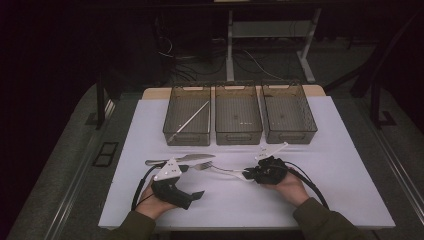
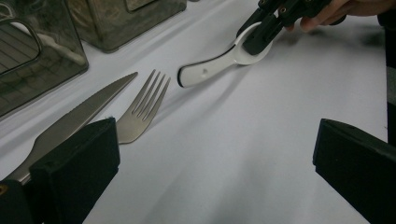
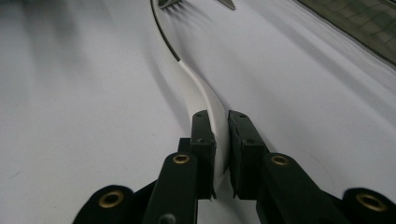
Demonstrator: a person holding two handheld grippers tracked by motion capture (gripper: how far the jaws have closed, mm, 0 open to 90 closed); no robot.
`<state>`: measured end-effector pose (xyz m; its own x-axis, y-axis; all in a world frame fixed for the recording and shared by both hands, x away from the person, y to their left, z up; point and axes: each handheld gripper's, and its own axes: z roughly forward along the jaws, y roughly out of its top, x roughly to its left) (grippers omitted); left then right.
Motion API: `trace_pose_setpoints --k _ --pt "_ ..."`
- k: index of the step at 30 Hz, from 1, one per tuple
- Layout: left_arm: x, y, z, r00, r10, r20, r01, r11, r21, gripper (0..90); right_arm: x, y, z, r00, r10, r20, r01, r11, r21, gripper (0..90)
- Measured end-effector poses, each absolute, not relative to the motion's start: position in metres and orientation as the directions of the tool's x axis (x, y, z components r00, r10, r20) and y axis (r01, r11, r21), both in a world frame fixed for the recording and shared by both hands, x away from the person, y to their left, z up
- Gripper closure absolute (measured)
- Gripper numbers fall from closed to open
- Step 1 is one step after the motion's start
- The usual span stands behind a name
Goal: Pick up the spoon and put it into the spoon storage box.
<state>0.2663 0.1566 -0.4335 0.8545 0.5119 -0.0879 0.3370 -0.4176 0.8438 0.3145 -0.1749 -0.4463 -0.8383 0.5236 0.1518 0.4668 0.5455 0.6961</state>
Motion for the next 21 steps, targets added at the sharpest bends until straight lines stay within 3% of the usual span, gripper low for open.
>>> trace_pose_setpoints --k 21 --pt "0.269 0.159 -0.434 0.877 0.472 -0.086 0.298 -0.396 0.868 0.0 0.324 -0.204 -0.413 -0.78 0.609 0.144 0.482 0.439 0.759 81.5"
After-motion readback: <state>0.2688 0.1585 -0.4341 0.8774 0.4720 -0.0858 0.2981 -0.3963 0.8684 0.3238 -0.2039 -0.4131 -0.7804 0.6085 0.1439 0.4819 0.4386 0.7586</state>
